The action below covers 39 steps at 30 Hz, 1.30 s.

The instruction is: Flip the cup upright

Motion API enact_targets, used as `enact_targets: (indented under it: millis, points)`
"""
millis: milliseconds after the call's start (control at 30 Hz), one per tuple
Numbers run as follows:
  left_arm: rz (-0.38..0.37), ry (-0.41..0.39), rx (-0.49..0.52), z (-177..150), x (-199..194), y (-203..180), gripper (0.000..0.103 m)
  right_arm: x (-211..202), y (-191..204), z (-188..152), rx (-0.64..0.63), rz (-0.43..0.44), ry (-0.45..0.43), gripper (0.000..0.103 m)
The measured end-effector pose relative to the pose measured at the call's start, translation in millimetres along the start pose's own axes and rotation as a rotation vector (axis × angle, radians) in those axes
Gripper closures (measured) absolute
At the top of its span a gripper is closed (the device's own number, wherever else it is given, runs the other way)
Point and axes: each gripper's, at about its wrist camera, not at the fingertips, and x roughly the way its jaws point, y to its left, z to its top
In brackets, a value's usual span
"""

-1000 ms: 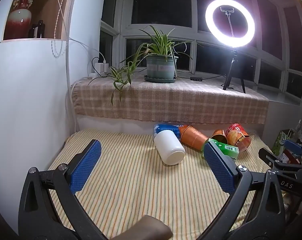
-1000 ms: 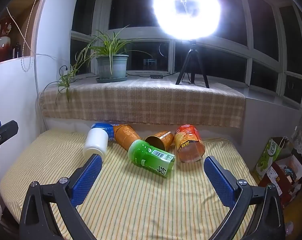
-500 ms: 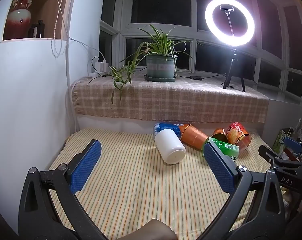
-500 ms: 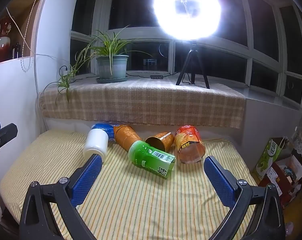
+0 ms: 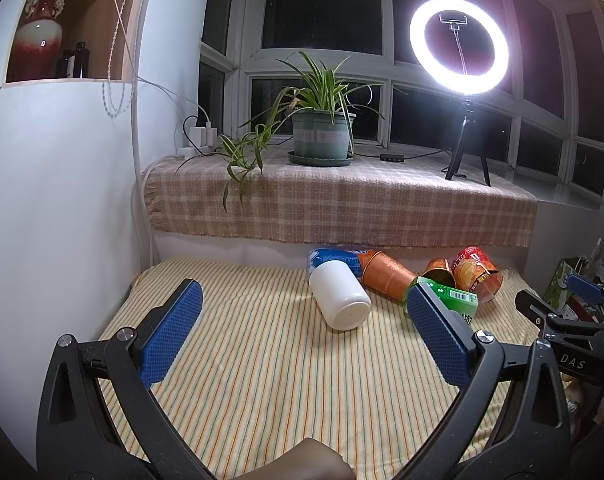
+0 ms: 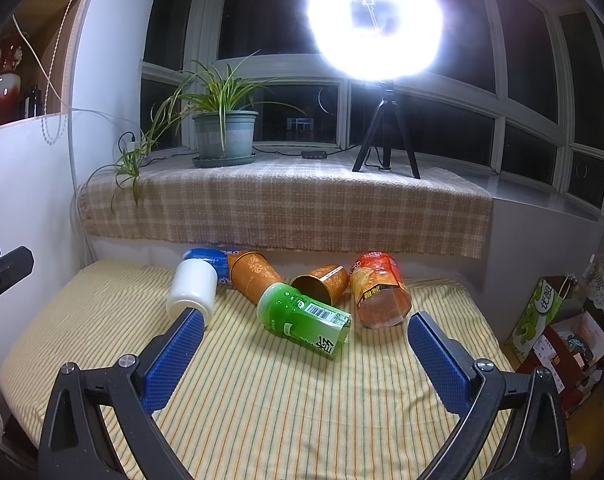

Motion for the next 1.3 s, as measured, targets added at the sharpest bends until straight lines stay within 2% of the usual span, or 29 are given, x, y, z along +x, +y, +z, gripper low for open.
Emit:
enact_targets:
  millis: [1000, 1300]
  points:
    - [0.0, 0.0, 0.004, -1.0, -1.5, 1.7, 0.0, 4.8, 0.9, -2.0, 0.004, 0.007, 0.013, 0.0]
    - [-0.018, 0.001, 0.023, -5.3, -0.8, -12.1, 0.0, 6.0, 0.9, -3.3, 0.004, 0.009, 0.016, 0.0]
